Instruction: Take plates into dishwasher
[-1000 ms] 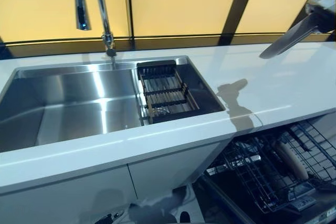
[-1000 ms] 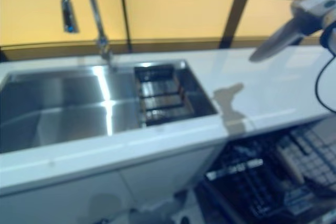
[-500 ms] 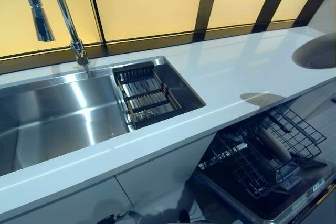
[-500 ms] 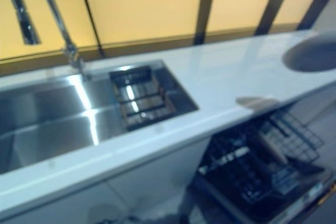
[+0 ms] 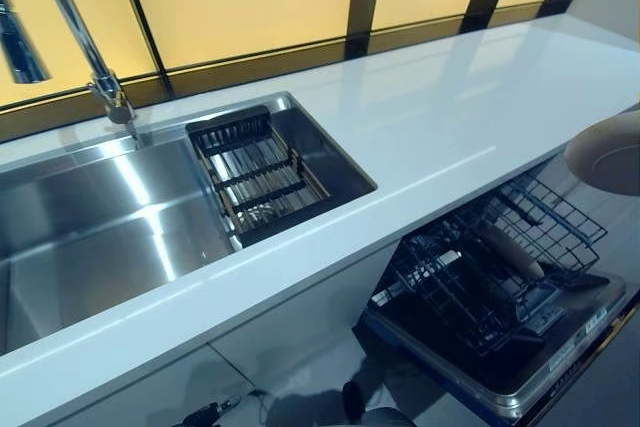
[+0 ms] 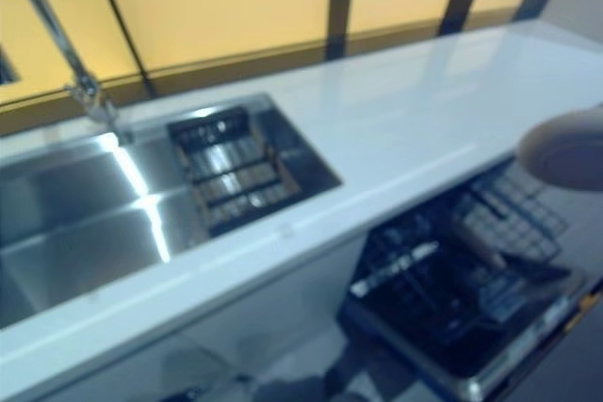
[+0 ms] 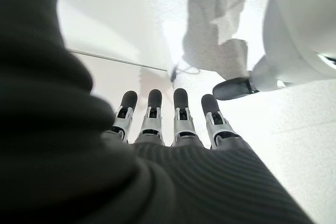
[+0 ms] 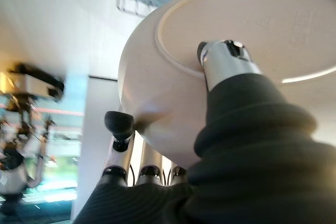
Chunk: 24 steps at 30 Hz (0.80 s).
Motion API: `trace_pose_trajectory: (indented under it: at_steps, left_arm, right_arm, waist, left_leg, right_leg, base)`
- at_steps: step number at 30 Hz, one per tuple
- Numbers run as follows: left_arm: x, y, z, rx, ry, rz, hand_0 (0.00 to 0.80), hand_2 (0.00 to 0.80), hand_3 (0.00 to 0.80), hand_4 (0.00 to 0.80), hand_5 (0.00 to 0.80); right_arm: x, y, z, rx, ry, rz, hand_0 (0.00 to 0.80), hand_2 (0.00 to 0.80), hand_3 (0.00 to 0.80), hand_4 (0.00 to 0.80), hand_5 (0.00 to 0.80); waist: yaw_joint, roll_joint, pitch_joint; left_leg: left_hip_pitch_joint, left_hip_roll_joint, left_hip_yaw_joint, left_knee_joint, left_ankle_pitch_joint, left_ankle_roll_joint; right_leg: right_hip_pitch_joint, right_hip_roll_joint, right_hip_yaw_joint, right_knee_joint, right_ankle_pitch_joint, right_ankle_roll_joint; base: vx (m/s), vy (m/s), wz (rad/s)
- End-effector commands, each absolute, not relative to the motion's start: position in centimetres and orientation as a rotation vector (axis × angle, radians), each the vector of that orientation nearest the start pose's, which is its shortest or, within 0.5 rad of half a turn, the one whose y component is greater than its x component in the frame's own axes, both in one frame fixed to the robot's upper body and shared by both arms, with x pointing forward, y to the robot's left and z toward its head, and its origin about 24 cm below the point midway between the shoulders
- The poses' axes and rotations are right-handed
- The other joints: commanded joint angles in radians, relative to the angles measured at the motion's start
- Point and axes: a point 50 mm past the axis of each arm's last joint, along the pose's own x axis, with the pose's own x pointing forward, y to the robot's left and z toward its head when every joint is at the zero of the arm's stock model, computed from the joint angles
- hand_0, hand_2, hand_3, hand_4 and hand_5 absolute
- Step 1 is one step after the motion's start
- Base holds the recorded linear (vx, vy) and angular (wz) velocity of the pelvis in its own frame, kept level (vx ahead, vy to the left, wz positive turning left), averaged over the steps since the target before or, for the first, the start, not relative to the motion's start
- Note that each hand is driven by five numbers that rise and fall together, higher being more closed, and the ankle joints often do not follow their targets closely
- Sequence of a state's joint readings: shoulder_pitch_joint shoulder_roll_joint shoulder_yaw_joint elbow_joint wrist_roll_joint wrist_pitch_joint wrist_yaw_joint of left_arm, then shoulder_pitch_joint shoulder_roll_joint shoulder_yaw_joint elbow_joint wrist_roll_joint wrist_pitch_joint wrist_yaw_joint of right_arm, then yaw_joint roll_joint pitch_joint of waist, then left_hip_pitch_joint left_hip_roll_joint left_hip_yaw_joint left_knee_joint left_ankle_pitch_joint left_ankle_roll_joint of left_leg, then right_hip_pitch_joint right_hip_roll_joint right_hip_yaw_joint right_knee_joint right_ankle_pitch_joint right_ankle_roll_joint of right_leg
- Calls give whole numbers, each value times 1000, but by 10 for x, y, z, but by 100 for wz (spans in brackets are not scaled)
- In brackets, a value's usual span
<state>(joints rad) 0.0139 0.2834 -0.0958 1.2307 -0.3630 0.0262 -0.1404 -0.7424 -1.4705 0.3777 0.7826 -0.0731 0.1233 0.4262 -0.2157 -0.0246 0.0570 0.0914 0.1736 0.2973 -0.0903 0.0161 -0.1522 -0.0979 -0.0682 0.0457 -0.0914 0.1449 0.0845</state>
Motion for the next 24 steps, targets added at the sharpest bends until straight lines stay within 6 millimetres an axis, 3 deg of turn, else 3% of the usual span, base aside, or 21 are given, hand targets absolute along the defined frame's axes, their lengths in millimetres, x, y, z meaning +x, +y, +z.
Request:
trace_pose_trajectory:
  at_steps: [1,12,24]
  left_arm:
    - [106,274,-146,-25,1164,202,0,0,0,0,0]
    - [109,276,-145,-33,1162,221,0,0,0,0,0]
    - [109,276,-145,-47,1154,229,0,0,0,0,0]
  right_arm:
    - [256,-446,285,-1126,494,-360,800,800,800,800,800]
    - [259,-435,213,-869,704,-145,800,800,800,800,800]
    - [270,-403,169,-754,761,0,800,800,800,800,800]
  waist:
    - [-23,-83,19]
    - [-41,-83,28]
    - [-48,-80,36]
  left_leg:
    - [69,36,-6,3,-32,16]
    - [83,35,5,3,-36,15]
    - [85,33,6,3,-35,16]
  right_leg:
    - [39,-63,18,4,-20,95]
    - [31,-60,34,4,-10,89]
    - [26,-62,44,4,-5,86]
  base:
    - [0,0,0]
    - [0,0,0]
    - [-10,4,-2]
